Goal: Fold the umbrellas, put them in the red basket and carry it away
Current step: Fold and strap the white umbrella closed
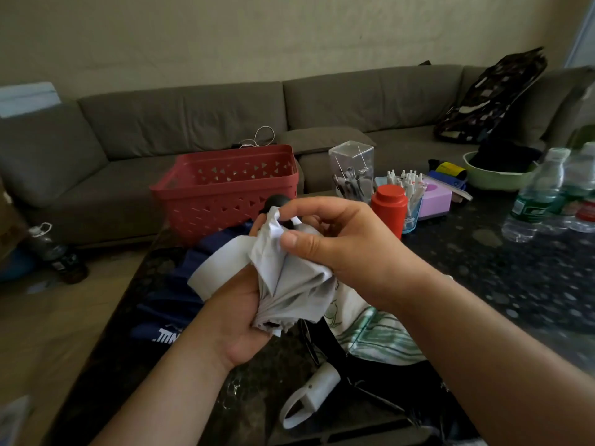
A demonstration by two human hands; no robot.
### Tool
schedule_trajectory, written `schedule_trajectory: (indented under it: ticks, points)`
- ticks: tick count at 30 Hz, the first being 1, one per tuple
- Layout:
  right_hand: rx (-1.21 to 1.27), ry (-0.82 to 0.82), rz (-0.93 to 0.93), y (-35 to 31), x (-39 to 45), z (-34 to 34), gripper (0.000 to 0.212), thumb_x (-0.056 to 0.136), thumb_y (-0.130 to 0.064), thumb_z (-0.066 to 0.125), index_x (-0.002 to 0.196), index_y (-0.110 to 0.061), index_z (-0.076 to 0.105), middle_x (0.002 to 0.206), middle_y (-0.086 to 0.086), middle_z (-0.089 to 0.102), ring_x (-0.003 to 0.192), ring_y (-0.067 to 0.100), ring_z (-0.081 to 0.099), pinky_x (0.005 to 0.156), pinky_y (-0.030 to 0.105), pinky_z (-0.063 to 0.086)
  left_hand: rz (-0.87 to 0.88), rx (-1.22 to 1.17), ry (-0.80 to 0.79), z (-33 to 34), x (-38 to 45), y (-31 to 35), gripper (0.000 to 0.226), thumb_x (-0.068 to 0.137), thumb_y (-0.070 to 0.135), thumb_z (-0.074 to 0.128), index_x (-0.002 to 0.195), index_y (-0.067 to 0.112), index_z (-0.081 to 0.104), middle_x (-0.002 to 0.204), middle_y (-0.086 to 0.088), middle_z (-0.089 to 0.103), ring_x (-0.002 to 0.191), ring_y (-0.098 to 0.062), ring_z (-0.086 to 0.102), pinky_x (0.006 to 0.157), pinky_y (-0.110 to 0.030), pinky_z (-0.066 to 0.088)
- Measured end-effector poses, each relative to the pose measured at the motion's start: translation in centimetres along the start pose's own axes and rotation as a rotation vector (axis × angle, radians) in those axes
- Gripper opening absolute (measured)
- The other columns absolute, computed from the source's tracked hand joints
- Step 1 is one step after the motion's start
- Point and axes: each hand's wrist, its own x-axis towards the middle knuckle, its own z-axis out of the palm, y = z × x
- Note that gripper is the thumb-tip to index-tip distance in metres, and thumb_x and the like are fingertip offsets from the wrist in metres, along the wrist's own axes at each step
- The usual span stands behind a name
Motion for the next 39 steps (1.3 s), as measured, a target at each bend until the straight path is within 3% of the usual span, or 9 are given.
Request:
schedule_trajectory:
  ticks: [2, 5, 11, 18, 21, 23, 28, 34, 39]
  points:
    - [-0.062, -0.035, 0.015, -0.2, 0.1, 0.1, 0.026, 0.081, -0.02, 0.088, 0.104, -0.028, 0.078, 0.084, 0.029, 0.051, 0.08, 0.038, 0.053, 0.085, 0.051, 0.053, -0.028, -0.041, -0.016, 0.0, 0.1, -0.3, 0.043, 0.069, 0.042, 0.081, 0.103, 0.015, 0.079, 0.089, -0.009, 0.081, 0.067, -0.02, 0.078, 0.05, -0.028, 0.059]
    - [-0.157, -0.083, 0.093, -0.3, 0.1, 0.1, 0.039, 0.068, -0.034, 0.092, 0.104, -0.031, 0.076, 0.125, 0.042, 0.057, 0.107, 0.05, 0.065, 0.09, 0.075, 0.05, -0.021, -0.077, -0.023, -0.7, 0.5, -1.0, 0.074, 0.05, 0.038, 0.099, 0.116, 0.014, 0.077, 0.101, -0.013, 0.081, 0.08, -0.027, 0.081, 0.057, -0.036, 0.064]
    - [-0.182, -0.162, 0.194, -1.4, -0.4, -1.2, 0.038, 0.08, -0.004, 0.088, 0.107, 0.006, 0.063, 0.106, 0.03, 0.071, 0.096, 0.035, 0.076, 0.09, 0.054, 0.062, -0.021, -0.035, -0.111, -1.6, 0.5, -1.1, 0.08, 0.011, 0.041, 0.109, 0.085, 0.022, 0.088, 0.096, -0.01, 0.082, 0.076, -0.023, 0.08, 0.064, -0.037, 0.064]
    - [-0.067, -0.243, 0.154, -1.0, -0.4, -2.1, 0.031, 0.086, -0.019, 0.078, 0.109, 0.0, 0.073, 0.11, 0.022, 0.076, 0.105, 0.034, 0.074, 0.098, 0.047, 0.06, 0.017, -0.075, -0.17, -1.5, 0.3, -0.5, 0.063, 0.067, 0.043, 0.099, 0.122, 0.019, 0.08, 0.125, -0.012, 0.075, 0.112, -0.027, 0.075, 0.098, -0.043, 0.06]
    - [0.013, -0.229, 0.114, -0.1, -0.2, -2.5, 0.014, 0.094, -0.024, 0.07, 0.089, -0.013, 0.077, 0.087, 0.008, 0.072, 0.085, 0.019, 0.068, 0.08, 0.028, 0.057, -0.026, -0.276, -0.246, -2.3, 0.9, 0.1, 0.046, 0.114, 0.025, 0.045, 0.149, -0.005, 0.051, 0.144, -0.029, 0.058, 0.14, -0.039, 0.053, 0.123, -0.046, 0.037]
    - [0.026, -0.255, 0.128, 0.6, -0.2, -2.9, 0.017, 0.095, -0.019, 0.066, 0.082, -0.021, 0.077, 0.085, 0.0, 0.071, 0.083, 0.013, 0.066, 0.08, 0.024, 0.054, -0.022, -0.271, -0.169, -2.6, 0.5, 0.5, 0.058, 0.116, 0.026, 0.011, 0.151, -0.011, 0.039, 0.145, -0.036, 0.048, 0.144, -0.041, 0.039, 0.129, -0.044, 0.018]
    - [0.088, -0.349, 0.169, 0.6, -0.1, -3.7, 0.032, 0.09, -0.039, 0.067, 0.096, -0.008, 0.072, 0.094, 0.009, 0.068, 0.093, 0.029, 0.063, 0.088, 0.036, 0.05, -0.007, -0.076, -0.207, -2.4, 0.7, 0.2, 0.063, 0.078, 0.044, 0.091, 0.13, 0.014, 0.073, 0.128, -0.007, 0.071, 0.123, -0.022, 0.066, 0.116, -0.039, 0.039]
    - [-0.037, -0.276, 0.127, 1.9, 0.1, -3.5, 0.019, 0.093, -0.036, 0.066, 0.085, -0.018, 0.072, 0.089, -0.002, 0.068, 0.091, 0.013, 0.063, 0.087, 0.026, 0.051, 0.076, -0.099, -0.257, -2.7, 0.6, 0.7, 0.058, 0.108, 0.032, 0.056, 0.153, -0.003, 0.044, 0.145, -0.02, 0.053, 0.141, -0.031, 0.05, 0.128, -0.039, 0.021]
    - [-0.169, -0.216, 0.189, 1.7, 0.3, -3.7, 0.031, 0.092, -0.036, 0.074, 0.09, -0.006, 0.07, 0.085, 0.001, 0.064, 0.085, 0.016, 0.059, 0.081, 0.03, 0.048, 0.026, 0.009, -0.339, -2.5, 0.7, 0.1, 0.063, 0.101, 0.035, 0.069, 0.155, 0.01, 0.049, 0.142, -0.013, 0.065, 0.128, -0.028, 0.065, 0.107, -0.039, 0.054]
